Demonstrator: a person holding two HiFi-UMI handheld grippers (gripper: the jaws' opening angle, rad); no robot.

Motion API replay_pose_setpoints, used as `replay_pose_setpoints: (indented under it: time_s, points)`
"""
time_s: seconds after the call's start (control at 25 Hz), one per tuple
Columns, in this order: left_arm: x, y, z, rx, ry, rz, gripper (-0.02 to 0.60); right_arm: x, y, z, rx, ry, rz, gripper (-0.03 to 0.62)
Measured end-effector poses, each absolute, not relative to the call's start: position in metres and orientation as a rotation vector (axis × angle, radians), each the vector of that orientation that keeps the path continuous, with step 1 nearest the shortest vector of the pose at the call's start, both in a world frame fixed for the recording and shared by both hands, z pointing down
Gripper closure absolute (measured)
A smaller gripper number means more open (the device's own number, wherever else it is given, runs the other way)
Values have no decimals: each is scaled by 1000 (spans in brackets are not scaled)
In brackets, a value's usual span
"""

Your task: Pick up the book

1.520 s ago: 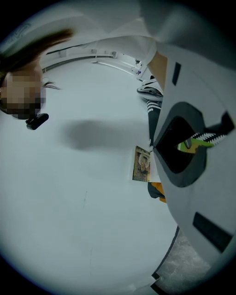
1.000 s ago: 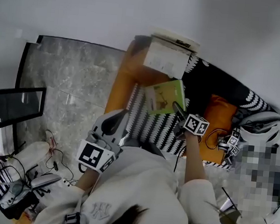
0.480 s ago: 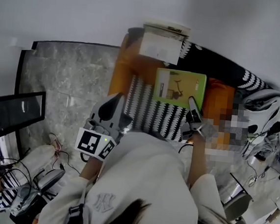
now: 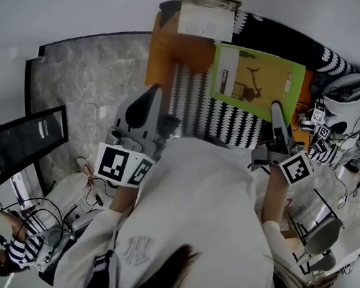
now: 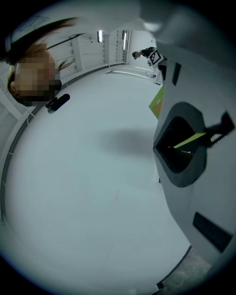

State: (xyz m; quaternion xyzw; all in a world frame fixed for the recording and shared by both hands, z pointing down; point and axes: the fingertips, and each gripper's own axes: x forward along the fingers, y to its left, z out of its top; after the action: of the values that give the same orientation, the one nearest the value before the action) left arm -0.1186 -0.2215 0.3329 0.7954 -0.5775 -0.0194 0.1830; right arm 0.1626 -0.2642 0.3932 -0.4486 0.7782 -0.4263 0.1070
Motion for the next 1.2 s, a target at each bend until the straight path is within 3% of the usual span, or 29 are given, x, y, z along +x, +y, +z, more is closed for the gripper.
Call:
replay_pose_setpoints:
  time_s: [0.36,1.2]
  points:
    - [-109,-199,324,2266,-1605,-40,572,143,-219,352,-1244,2349,-1186,444]
    - [-100,-179,324,2272,-1581,-38,572,143,-173,356,-1248,2313,-1274,444]
